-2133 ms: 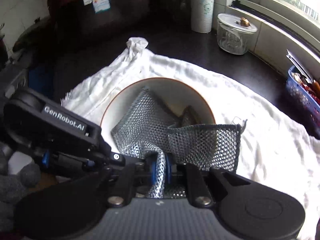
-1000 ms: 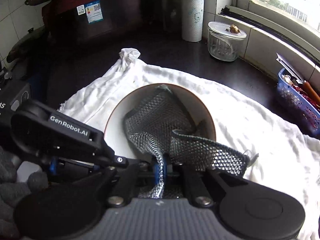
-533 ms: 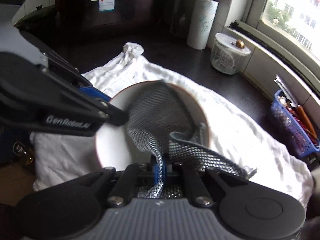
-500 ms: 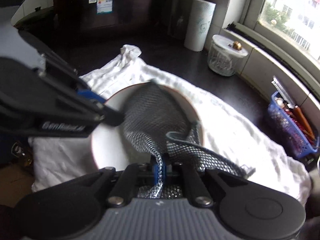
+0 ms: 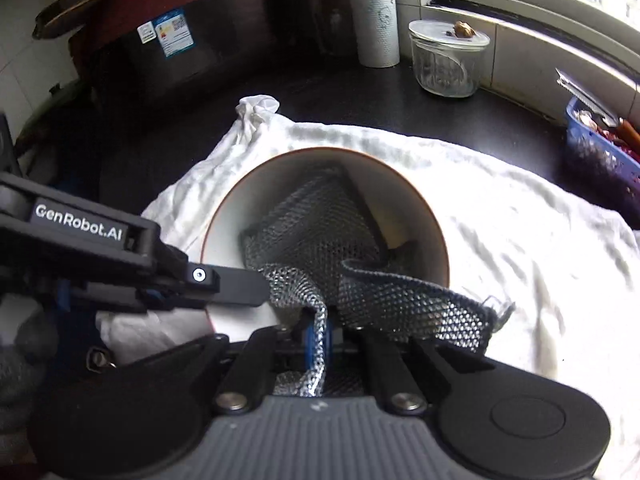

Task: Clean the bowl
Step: 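Hold the bowl with the left tool while the right tool scrubs inside with the pad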

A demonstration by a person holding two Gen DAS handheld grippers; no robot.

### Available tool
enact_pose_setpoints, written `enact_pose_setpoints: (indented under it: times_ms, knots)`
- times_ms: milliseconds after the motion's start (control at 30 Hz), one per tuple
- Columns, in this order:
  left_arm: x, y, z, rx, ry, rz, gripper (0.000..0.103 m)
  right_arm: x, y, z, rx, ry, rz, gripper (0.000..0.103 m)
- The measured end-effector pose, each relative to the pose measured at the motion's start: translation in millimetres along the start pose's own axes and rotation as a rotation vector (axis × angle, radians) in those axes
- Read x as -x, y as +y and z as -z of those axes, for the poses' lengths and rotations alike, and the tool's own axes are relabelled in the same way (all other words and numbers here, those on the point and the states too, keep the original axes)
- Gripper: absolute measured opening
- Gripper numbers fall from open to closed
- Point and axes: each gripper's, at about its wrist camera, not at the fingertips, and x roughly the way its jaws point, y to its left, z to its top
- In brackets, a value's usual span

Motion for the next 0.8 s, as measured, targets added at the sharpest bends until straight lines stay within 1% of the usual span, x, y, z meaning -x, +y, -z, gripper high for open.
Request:
enact_pose_setpoints:
  times_ms: [33, 100, 167, 233, 300, 333, 367, 400, 433, 467, 500, 600, 633, 667, 700, 733, 800]
  knots:
    - [-3.1, 5.4, 2.1, 0.046, 0.01, 0.027, 0.016, 1.4, 0.7, -1.0, -0.006, -0.005, -0.013, 0.004]
    - [-10.6, 9.9, 7.9, 0.085, 0.038, 0.066, 0.016, 4.8, 3.3, -3.3, 0.003, -0.016, -0.008, 0.006]
    - [-12.2, 7.9, 9.2, 0.073, 0.048, 0.065, 0.016, 8.5, 3.8, -5.8, 0.02, -0.03, 0.017, 0.007]
    - [-12.2, 4.6, 8.9, 0.045, 0.054, 0.049, 0.015, 7.4, 0.6, -6.0, 0.018, -0.022, 0.021, 0.006]
    - [-9.1, -4.9, 9.0, -0.04, 0.046, -0.003, 0.014, 7.1, 2.5, -5.3, 0.047, -0.014, 0.032, 0.005]
    - [-7.2, -10.6, 8.8, -0.09, 0.04, -0.033, 0.014, 6.6, 4.7, -5.5, 0.068, -0.009, 0.041, 0.005]
    - [-3.3, -21.7, 7.3, -0.181, 0.024, -0.087, 0.014, 5.3, 9.0, -4.5, 0.103, 0.003, 0.055, 0.005]
    - [-0.1, -32.6, 6.1, -0.269, 0.01, -0.14, 0.017, 3.9, 11.5, -2.8, 0.128, 0.01, 0.067, 0.006]
    - [0.1, -41.8, 6.8, -0.345, 0.009, -0.186, 0.017, 3.8, 13.6, 0.4, 0.15, 0.012, 0.074, 0.006]
    - [-0.1, -53.0, 8.3, -0.437, 0.007, -0.241, 0.017, 3.5, 15.0, 3.9, 0.17, 0.015, 0.078, 0.004]
    - [-2.4, -72.9, 13.8, -0.606, 0.0, -0.333, 0.018, 3.3, 16.1, 5.9, 0.183, 0.016, 0.079, 0.003]
    - [-8.2, -101.5, 25.6, -0.857, -0.007, -0.447, 0.018, 3.8, 23.7, 10.8, 0.244, 0.018, 0.088, 0.004]
    - [-10.0, -111.3, 29.4, -0.941, -0.009, -0.48, 0.017, 3.5, 25.8, 11.4, 0.26, 0.022, 0.09, 0.004]
    - [-11.3, -116.1, 31.8, -0.995, -0.001, -0.489, 0.014, 3.3, 27.5, 11.8, 0.274, 0.026, 0.091, 0.004]
    - [-12.5, -121.0, 34.3, -1.049, 0.008, -0.498, 0.006, 4.1, 27.7, 12.0, 0.276, 0.026, 0.093, 0.004]
    - [-13.6, -124.9, 36.4, -1.096, 0.016, -0.505, 0.005, 6.7, 27.6, 12.5, 0.279, 0.02, 0.106, 0.004]
    - [-13.3, -122.0, 37.2, -1.098, 0.016, -0.5, 0.005, 12.4, 26.2, 11.8, 0.277, -0.002, 0.134, 0.004]
